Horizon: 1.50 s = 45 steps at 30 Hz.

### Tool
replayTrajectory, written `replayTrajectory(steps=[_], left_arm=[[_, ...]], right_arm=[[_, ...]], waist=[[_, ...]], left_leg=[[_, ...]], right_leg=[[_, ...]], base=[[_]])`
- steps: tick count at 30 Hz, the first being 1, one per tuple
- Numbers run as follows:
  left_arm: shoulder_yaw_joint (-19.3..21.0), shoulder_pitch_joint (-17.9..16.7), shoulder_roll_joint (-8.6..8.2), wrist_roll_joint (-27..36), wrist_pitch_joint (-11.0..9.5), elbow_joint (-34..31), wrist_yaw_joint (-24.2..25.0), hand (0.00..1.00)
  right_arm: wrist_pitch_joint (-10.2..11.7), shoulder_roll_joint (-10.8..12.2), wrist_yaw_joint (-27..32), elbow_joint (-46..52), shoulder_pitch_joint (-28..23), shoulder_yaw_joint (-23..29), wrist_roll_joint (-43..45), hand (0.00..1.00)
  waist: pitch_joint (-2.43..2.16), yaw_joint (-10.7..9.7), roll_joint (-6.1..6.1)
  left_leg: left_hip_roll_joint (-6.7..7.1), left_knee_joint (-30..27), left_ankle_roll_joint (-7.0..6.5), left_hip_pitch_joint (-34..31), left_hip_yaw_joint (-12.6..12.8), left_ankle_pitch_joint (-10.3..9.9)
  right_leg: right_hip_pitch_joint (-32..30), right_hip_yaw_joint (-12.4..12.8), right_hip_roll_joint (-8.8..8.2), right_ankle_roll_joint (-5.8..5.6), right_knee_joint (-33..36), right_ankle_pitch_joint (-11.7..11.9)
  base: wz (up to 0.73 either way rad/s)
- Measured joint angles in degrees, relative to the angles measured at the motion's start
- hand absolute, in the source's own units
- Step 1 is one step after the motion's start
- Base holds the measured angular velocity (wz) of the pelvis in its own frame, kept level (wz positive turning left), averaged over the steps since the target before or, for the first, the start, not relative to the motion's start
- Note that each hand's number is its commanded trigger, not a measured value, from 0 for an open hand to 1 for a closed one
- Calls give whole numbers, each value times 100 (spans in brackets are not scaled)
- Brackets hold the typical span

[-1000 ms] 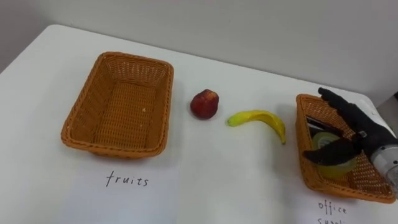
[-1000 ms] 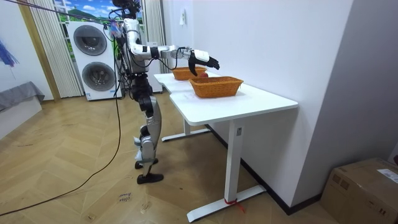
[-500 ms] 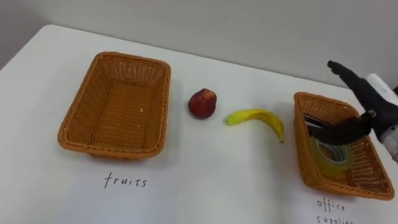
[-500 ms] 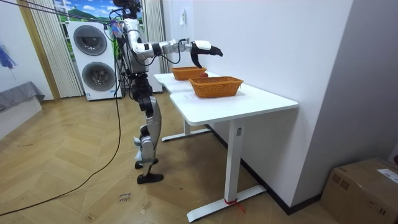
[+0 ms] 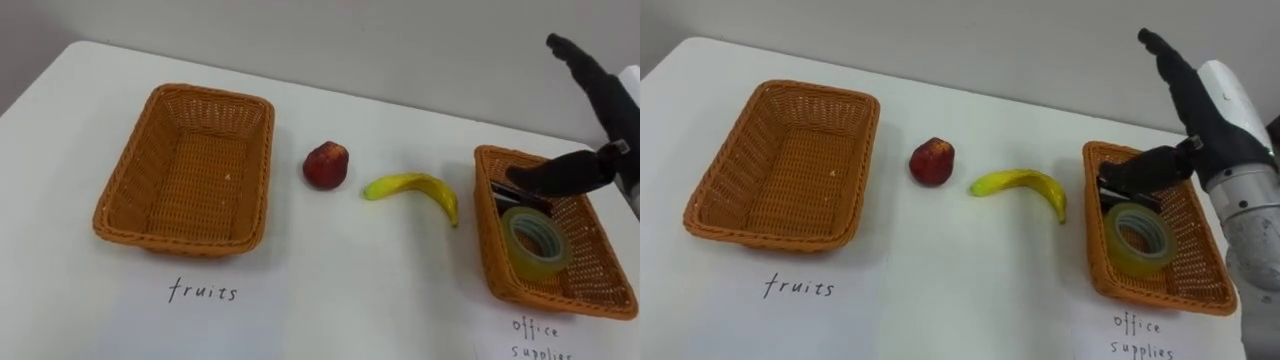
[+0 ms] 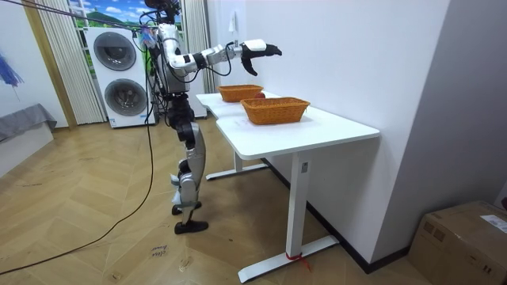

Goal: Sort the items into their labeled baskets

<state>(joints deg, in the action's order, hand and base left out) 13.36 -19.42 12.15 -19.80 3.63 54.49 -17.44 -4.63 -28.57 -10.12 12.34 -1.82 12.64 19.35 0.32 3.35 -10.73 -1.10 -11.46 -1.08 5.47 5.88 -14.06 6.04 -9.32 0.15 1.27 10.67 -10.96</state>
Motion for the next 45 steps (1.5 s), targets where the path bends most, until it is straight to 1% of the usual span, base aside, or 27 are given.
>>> replayTrajectory(steps=[4, 7, 9, 10, 13, 14, 16, 18, 20, 22, 23, 25, 27, 28, 31, 33, 36, 40, 45], left_arm=[[-6, -5, 2, -2, -2, 0, -78, 0], [-7, -7, 4, -4, -20, -19, -82, 0], [-7, 19, 10, -5, -24, -105, -56, 0], [-6, 30, 11, -3, -27, -116, -51, 0], [-7, 88, 61, 3, -27, -95, -50, 0], [-8, 132, 63, 0, -27, -99, -53, 0], [-11, 147, 59, 1, -27, -99, -56, 0], [-12, 149, 60, 4, -26, -100, -72, 0], [-16, 150, 62, 5, -23, -100, -73, 0], [-20, 166, 60, 4, -24, -100, -73, 0], [-24, 172, 60, 5, -25, -98, -73, 0], [-47, 195, 59, 4, -28, -99, -73, 0], [-59, 209, 59, 3, -28, -99, -74, 0], [-60, 209, 59, 2, -27, -99, -74, 0], [-62, 208, 59, 0, -22, -100, -74, 0], [-63, 209, 58, 0, -18, -103, -74, 0], [-65, 213, 58, 0, -16, -110, -74, 0], [-82, 213, 60, 1, -16, -113, -83, 0], [-85, 217, 60, -6, -9, -106, -41, 0]], right_arm=[[1, -7, 0, 2, 67, -13, 39, 0], [1, -11, 0, -2, 155, -24, 38, 0], [8, -11, 9, -56, 221, -32, -50, 0], [8, -11, 9, -74, 243, -45, -63, 0], [11, -12, 85, -279, 429, -297, -85, 0], [7, -12, 87, -362, 430, -328, -85, 0], [0, -11, 133, -487, 462, -419, -81, 0], [-19, -12, 185, -554, 516, -487, -83, 0], [-18, -12, 248, -631, 535, -542, -87, 0], [-18, -12, 264, -770, 577, -587, -85, 0], [-20, -12, 264, -829, 646, -653, -84, 0], [-16, -13, 263, -844, 719, -709, -74, 0], [-17, -18, 263, -887, 780, -715, -74, 0], [-18, -21, 262, -914, 802, -718, -62, 0], [-18, -62, 262, -930, 816, -777, -26, 0], [-20, -163, 246, -939, 842, -958, -28, 0], [-20, -163, 245, -1013, 848, -1065, 57, 0], [-40, -162, 245, -1233, 848, -1318, 174, 0], [-44, -162, 241, -1359, 860, -1375, 190, 0]], waist=[[-1, 12, 5], [-2, 68, 2], [-2, 164, -2], [-2, 175, -2], [-4, 234, -39], [-2, 306, -56], [-3, 342, -77], [22, 357, -98], [25, 380, -95], [28, 398, -91], [46, 434, -67], [71, 438, -27], [62, 442, 4], [57, 453, 15], [48, 486, 22], [39, 492, 14], [25, 491, -6], [-6, 517, -50], [-1, 593, -62]], left_leg=[[1, -28, 2, -7, -15, 1], [-1, -37, 2, -12, -15, 2], [-4, -40, 2, -32, -15, 2], [-4, -39, 2, -32, -15, 2], [-9, -45, 2, -31, -15, 2], [-9, -54, 2, -37, -15, 1], [-7, -95, 0, -65, -25, -1], [-4, -132, -7, -107, -62, -6], [5, -151, -7, -117, -143, -6], [4, -161, -6, -116, -151, -7], [4, -160, -5, -126, -186, -8], [7, -163, -3, -142, -206, -10], [23, -190, -3, -195, -245, -10], [56, -204, -2, -215, -279, -9], [59, -217, -3, -238, -309, -7], [64, -223, -3, -246, -317, -7], [79, -225, -6, -256, -352, -5], [90, -260, -12, -256, -359, -2], [87, -248, -13, -220, -350, -2]], right_leg=[[4, -15, 4, 0, 0, 0], [-3, -23, 3, 0, 0, 0], [-25, -33, -2, 0, 0, 0], [-25, -33, -3, 0, 0, 0], [-24, -40, 0, 0, 1, 0], [-21, -48, -2, 0, 1, 0], [-16, -74, -8, -1, 3, 1], [-19, -113, -16, -2, 1, 1], [13, -195, -24, -2, 0, 1], [28, -195, -22, -2, -2, 1], [38, -206, -19, -2, -3, 1], [36, -211, -18, -2, -3, 1], [9, -224, -19, -1, -2, 1], [3, -238, -20, 0, -1, 1], [-3, -280, -23, 0, -1, 1], [-3, -308, -28, -1, -3, 1], [-3, -341, -39, -1, -4, 1], [-4, -346, -51, -1, -5, 1], [24, -342, -50, -1, -5, 1]], base=[[2], [0], [0], [0], [0], [0], [7], [10], [17], [12], [3], [6], [9], [9], [6], [4], [6], [0], [0]])
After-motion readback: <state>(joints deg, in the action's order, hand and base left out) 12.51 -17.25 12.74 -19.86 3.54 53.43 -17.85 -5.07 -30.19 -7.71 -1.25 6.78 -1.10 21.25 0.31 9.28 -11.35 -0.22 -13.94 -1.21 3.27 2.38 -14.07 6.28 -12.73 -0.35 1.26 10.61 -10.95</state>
